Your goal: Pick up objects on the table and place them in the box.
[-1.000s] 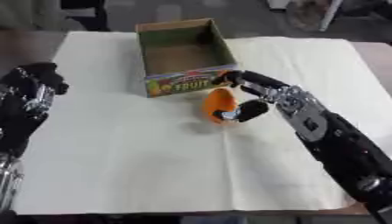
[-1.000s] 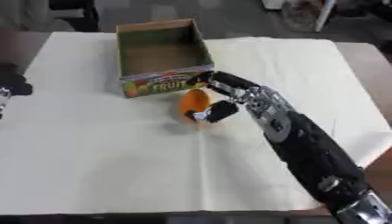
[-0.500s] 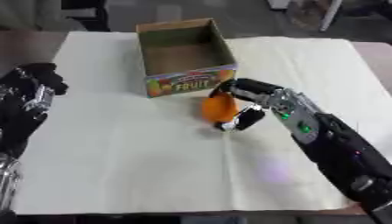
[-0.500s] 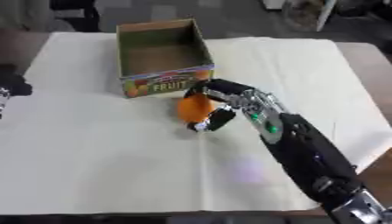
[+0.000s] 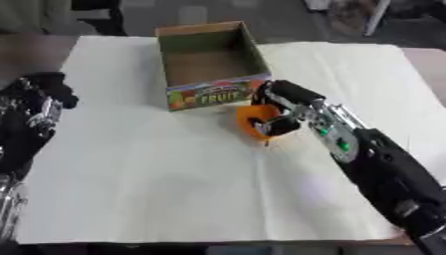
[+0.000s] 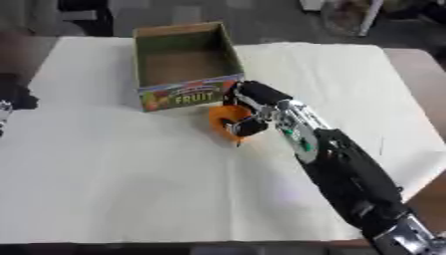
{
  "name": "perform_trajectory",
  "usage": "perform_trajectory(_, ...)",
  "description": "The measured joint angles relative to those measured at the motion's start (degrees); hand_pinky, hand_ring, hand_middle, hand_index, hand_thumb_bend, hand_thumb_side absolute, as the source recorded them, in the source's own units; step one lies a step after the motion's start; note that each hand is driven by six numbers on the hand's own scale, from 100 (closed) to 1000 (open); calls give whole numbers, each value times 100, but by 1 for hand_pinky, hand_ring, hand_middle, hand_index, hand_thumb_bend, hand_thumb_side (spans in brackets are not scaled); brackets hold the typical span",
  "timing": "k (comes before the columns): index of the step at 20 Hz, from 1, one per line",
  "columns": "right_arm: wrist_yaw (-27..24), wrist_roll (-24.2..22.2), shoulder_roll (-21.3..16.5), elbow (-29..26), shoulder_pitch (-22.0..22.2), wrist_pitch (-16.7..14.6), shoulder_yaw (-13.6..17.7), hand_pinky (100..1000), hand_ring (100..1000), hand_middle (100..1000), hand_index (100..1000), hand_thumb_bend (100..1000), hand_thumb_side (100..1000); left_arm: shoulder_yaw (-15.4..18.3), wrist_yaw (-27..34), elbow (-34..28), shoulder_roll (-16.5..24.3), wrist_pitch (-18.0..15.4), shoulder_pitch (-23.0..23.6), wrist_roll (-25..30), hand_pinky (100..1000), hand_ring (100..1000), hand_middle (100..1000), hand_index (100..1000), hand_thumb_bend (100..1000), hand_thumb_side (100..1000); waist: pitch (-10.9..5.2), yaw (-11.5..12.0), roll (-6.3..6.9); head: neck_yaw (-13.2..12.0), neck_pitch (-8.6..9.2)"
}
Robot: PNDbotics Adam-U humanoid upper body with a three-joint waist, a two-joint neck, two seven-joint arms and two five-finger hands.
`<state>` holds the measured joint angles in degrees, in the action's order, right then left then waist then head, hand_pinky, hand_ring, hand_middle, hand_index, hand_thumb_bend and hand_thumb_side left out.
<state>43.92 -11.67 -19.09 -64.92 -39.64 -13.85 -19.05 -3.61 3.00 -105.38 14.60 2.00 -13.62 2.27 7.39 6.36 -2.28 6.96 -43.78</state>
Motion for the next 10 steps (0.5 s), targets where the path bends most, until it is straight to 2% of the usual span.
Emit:
perform_trajectory(1,-68,21,-33,-84,-27,17,7,281,479,458,559,100,341,0,1,0,0,0,0,0,669,602,550,721,204,440,0,0,-3,-1,0)
perform_trajectory(3,-251,45,-131,-305,-110,68,57,280,480,455,558,100,171,0,3,-1,0,0,0,0,669,602,550,721,204,439,0,0,-15,-6,0)
perform_trajectory(9,-740,97,-439,-731,-516,364,286,286,487,459,566,100,162,-6,7,-3,0,3,-13,4,669,602,550,721,205,438,1,124,-20,-6,0)
perform_trajectory(10,-782,119,-466,-724,-607,419,337,287,488,459,567,100,194,-15,9,-4,0,8,-36,12,669,602,549,721,205,437,6,172,-23,-1,0)
